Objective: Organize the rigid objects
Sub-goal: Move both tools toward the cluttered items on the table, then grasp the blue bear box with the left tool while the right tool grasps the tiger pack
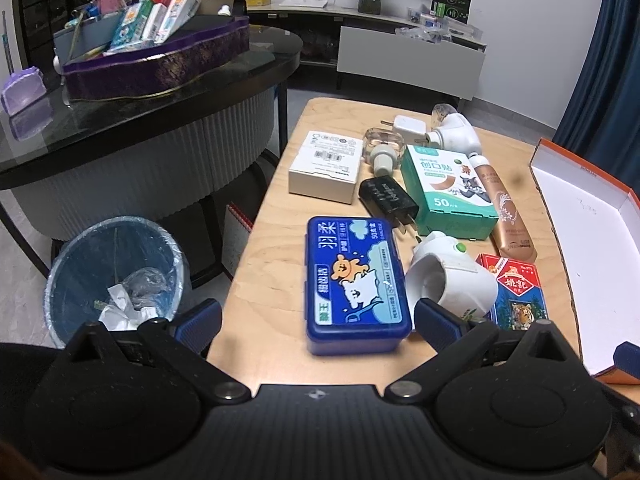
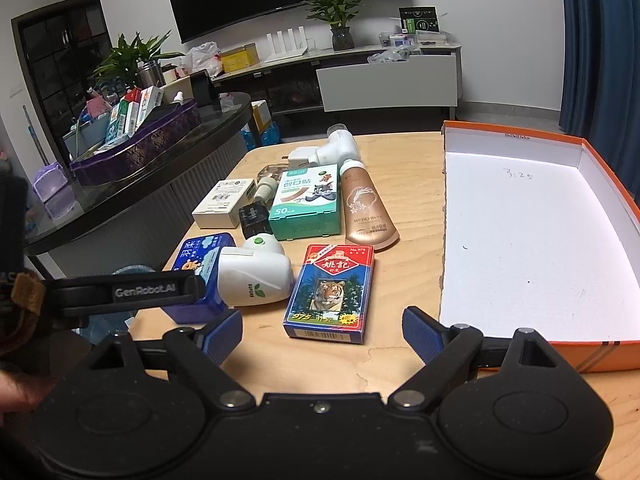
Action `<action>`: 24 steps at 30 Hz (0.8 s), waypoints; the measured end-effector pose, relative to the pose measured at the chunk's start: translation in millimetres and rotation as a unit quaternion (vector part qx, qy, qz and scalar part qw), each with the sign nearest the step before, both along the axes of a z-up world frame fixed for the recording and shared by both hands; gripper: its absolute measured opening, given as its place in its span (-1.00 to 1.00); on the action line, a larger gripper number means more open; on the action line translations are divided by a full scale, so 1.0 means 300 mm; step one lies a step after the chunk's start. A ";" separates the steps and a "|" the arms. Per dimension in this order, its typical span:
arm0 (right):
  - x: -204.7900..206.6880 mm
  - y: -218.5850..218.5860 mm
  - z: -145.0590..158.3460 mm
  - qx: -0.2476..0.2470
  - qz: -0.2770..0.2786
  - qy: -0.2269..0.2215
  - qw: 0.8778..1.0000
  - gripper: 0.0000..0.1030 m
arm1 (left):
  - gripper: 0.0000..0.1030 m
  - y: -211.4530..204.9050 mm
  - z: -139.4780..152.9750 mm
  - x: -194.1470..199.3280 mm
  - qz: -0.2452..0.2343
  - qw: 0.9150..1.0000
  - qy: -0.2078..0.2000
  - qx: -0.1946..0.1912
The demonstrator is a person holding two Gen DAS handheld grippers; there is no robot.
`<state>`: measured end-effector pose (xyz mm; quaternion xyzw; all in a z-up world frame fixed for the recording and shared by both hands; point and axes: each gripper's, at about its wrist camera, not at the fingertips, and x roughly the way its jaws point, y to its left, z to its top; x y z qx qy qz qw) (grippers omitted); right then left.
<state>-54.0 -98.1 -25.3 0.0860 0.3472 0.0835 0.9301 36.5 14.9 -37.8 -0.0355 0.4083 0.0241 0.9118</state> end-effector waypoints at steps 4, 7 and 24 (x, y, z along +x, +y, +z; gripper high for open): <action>0.004 -0.002 -0.003 -0.002 -0.001 -0.001 1.000 0.98 | 1.00 -0.008 -0.023 0.027 -0.004 1.000 0.003 0.003; 0.012 -0.006 -0.009 -0.006 -0.002 0.000 1.000 0.98 | 1.00 -0.006 -0.041 0.043 -0.003 1.000 0.006 0.020; 0.170 0.029 -0.111 -0.033 0.024 0.023 0.999 0.98 | 0.24 0.004 -0.077 0.082 -0.039 0.998 -0.022 0.037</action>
